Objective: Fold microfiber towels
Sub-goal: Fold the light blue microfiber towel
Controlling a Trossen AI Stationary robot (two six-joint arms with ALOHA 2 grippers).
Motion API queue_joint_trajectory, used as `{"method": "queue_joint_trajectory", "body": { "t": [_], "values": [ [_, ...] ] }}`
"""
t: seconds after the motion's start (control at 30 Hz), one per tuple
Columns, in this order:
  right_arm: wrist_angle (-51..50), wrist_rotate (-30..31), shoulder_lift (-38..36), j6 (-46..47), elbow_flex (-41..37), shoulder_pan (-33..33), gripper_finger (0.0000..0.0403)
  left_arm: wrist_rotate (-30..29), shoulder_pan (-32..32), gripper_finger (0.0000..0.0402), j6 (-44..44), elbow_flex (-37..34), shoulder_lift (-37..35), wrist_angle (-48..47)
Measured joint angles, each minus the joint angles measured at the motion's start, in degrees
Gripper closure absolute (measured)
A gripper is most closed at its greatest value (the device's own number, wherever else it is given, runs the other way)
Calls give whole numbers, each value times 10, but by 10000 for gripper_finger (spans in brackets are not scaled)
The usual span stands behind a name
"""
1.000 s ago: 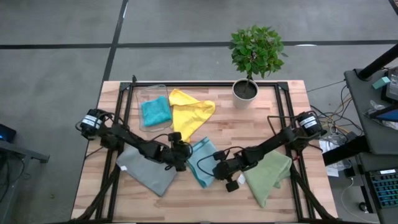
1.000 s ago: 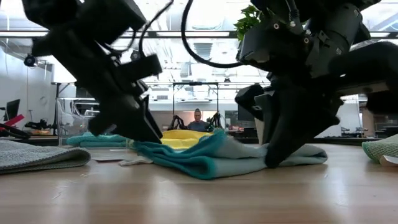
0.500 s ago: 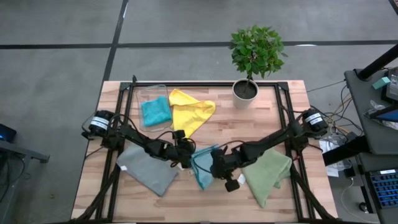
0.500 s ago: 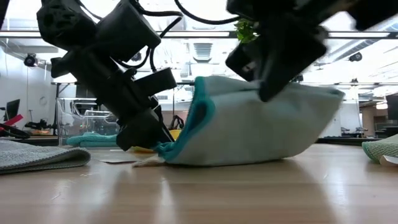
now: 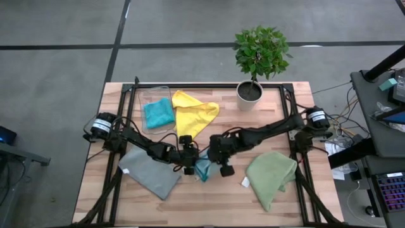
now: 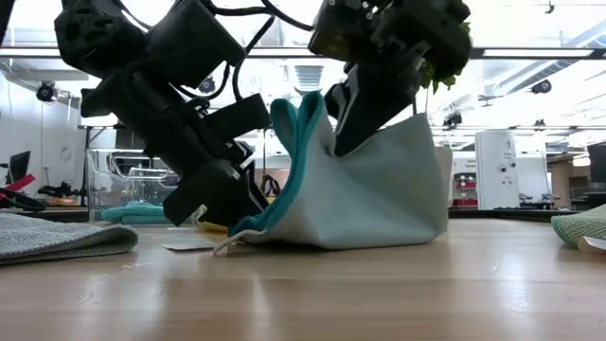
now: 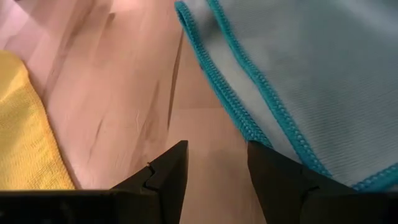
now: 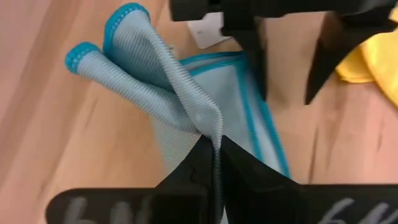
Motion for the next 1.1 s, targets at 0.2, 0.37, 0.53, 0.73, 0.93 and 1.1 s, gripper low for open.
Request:
{"method": "queue_joint_trajectory", "body": {
  "t": [0.2,0.37,0.53,0.73,0.93,1.1],
  "values": [
    [13,0,10,-27,0,-21,394,1,0,247,0,0,0,3],
    [28,1,21,-46,0,-35,394,2,0,247,0,0,0,3],
    [41,2,39,-66,-1,-45,394,2,0,247,0,0,0,3],
    [41,3,60,-81,3,-55,394,5,0,247,0,0,-5,-4],
    [42,7,73,-80,3,-64,394,34,-2,246,13,-1,-30,-37],
    [43,7,73,-78,3,-64,385,34,-4,246,11,-2,-44,-63]
  ]
}}
